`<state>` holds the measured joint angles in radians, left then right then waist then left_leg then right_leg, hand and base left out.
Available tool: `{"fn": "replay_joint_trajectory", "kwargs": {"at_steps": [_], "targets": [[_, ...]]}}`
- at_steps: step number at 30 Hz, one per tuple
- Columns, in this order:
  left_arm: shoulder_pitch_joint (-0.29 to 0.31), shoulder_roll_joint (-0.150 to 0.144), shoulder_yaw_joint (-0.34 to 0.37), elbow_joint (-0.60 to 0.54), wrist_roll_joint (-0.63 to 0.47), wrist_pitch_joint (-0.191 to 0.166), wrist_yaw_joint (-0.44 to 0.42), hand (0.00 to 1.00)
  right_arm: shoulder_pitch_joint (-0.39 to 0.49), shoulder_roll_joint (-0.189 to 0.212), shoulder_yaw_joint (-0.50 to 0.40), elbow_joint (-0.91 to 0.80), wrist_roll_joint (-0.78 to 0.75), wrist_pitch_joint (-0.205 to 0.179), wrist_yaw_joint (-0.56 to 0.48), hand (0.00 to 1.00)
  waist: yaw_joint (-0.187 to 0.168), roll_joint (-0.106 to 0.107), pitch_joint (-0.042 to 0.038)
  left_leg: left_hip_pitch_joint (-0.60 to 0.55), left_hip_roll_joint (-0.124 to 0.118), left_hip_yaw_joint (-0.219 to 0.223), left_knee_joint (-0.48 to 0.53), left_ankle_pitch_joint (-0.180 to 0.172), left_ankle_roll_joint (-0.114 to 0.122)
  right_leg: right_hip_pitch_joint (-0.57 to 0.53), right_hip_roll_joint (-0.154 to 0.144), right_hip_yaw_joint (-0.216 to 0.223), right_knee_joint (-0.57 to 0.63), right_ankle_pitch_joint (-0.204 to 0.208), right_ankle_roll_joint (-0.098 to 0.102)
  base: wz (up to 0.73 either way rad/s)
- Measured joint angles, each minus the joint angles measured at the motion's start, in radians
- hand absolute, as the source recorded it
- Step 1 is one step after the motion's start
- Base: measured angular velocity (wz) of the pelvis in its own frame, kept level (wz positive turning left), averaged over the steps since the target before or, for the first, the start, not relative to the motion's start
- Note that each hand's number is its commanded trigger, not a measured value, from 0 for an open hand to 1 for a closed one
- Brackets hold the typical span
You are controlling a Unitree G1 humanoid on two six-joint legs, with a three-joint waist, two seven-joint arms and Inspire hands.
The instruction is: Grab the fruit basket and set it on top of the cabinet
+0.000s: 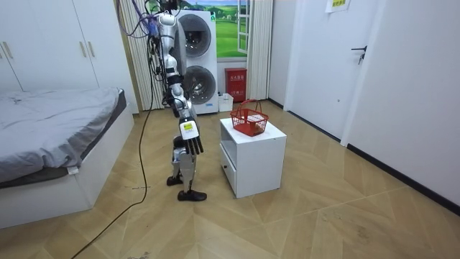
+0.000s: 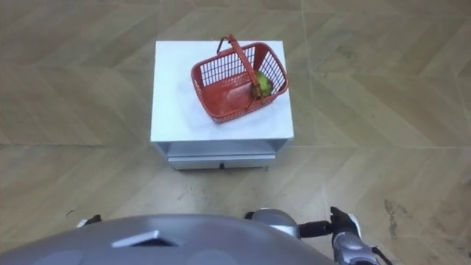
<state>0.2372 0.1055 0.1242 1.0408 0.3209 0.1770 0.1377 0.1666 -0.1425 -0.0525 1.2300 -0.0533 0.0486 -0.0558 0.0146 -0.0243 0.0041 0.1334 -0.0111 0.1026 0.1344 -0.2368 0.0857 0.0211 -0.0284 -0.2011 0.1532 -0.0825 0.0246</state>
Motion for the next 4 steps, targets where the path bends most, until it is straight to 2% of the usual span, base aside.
{"fn": "replay_joint_trajectory", "kwargs": {"at_steps": [4], "targets": [[0.001, 0.000, 0.003, 0.001, 0.009, 0.016, -0.021, 0.00, -0.009, 0.002, 0.000, 0.053, -0.087, 0.045, 0.018, 0.00, -0.009, 0.000, 0.0003, 0.006, 0.000, 0.000, 0.002, 0.000, 0.000, 0.002, 0.000, 0.000, 0.002, -0.005, 0.000, 0.00]]}}
